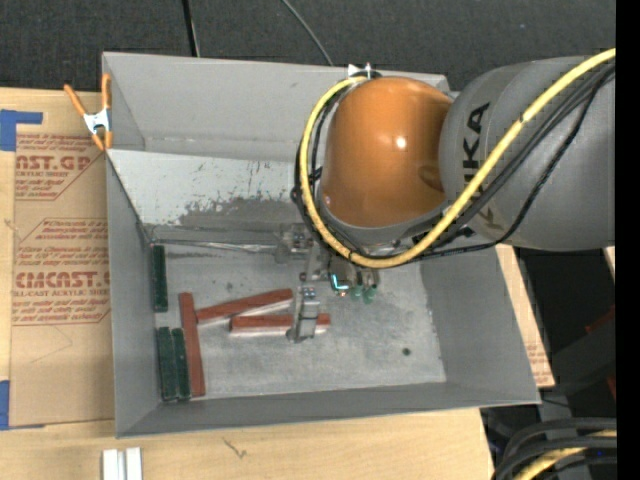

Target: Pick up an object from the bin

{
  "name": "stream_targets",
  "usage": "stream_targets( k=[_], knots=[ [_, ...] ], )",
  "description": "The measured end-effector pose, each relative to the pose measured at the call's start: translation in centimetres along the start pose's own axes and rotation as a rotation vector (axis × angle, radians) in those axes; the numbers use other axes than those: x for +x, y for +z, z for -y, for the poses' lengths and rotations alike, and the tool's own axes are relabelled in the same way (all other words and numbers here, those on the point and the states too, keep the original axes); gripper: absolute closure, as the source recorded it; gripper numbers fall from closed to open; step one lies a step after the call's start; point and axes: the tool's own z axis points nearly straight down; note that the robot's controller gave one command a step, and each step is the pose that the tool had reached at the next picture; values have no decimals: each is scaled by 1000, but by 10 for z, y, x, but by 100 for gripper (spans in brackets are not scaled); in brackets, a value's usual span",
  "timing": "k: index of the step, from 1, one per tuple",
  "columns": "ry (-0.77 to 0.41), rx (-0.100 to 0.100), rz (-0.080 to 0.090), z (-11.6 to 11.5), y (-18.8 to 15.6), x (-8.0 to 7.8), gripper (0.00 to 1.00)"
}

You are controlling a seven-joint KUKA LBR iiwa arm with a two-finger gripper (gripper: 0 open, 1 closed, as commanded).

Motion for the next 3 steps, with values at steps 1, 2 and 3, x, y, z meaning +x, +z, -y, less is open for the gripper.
stream_targets(
  k=[1, 2, 3],
  knots=[
    [2, -1, 8, 1, -4, -2, 0],
    [-18, -3, 16, 1, 43, -10, 0],
    [-294, -2, 11, 1, 162, -44, 100]
  ],
)
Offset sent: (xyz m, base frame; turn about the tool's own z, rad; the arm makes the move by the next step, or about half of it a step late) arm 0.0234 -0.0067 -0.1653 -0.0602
